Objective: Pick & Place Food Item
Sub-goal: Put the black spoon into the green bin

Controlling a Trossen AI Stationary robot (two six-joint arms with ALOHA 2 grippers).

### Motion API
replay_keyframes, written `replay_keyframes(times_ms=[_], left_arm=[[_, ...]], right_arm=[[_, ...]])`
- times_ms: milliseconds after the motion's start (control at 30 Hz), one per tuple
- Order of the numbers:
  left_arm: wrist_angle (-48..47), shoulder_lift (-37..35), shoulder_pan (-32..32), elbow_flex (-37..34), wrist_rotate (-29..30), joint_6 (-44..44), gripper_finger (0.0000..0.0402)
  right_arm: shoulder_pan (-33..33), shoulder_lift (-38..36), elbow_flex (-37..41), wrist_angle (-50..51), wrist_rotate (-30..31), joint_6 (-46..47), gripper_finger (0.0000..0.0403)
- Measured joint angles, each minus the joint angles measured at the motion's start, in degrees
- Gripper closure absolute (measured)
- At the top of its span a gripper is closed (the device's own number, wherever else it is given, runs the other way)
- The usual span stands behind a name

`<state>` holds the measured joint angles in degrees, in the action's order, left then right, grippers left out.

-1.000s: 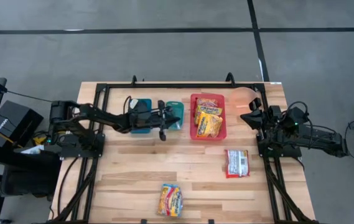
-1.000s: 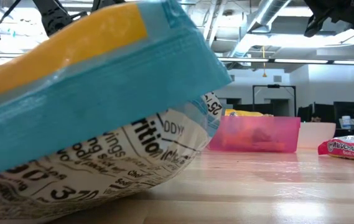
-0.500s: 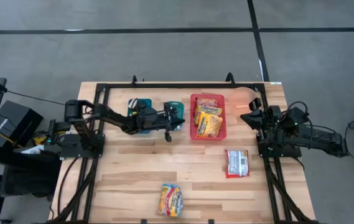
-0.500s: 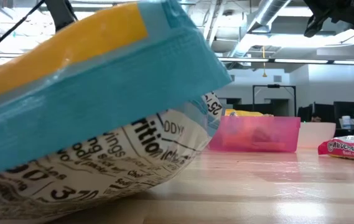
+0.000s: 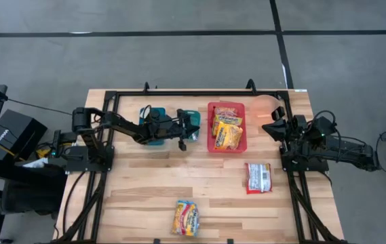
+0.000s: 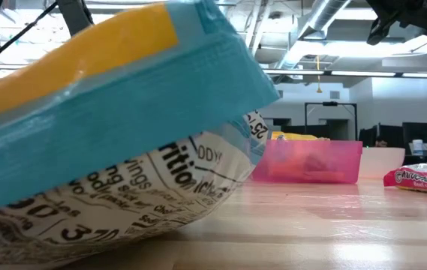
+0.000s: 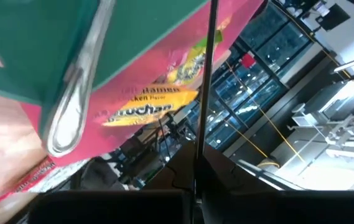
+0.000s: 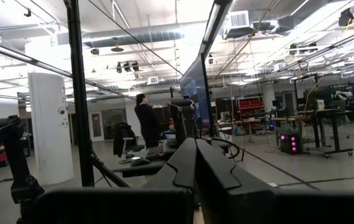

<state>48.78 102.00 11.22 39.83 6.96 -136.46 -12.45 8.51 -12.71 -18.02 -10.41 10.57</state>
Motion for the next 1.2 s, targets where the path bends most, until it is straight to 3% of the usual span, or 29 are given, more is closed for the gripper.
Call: replay_keyframes(times_ms=[1200], left_arm=[[-2.9,2.1,-0.7,-0.1,-5.2,-2.6,0.0399]], right_arm=[[0.0,0.0,0.0,0.0,0.0,0.0,0.0401]])
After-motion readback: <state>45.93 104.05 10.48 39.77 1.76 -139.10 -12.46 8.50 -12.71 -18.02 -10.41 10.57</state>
